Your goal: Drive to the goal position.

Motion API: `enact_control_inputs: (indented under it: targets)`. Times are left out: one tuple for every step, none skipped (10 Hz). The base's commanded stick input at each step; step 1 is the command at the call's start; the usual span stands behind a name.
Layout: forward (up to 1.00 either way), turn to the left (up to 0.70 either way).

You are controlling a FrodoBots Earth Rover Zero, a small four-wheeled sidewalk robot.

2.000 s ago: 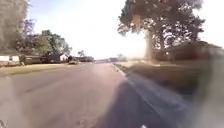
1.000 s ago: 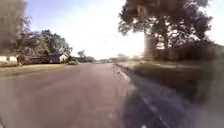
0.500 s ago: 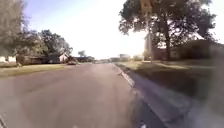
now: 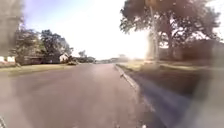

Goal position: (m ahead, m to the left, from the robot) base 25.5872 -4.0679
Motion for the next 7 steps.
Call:
enact_control_inputs:
  targets:
    - [1.0,0.16]
    - [1.0,0.04]
    - [1.0,0.03]
    - [1.0,0.03]
    - [1.0,0.03]
    - [1.0,0.03]
    - [1.0,0.03]
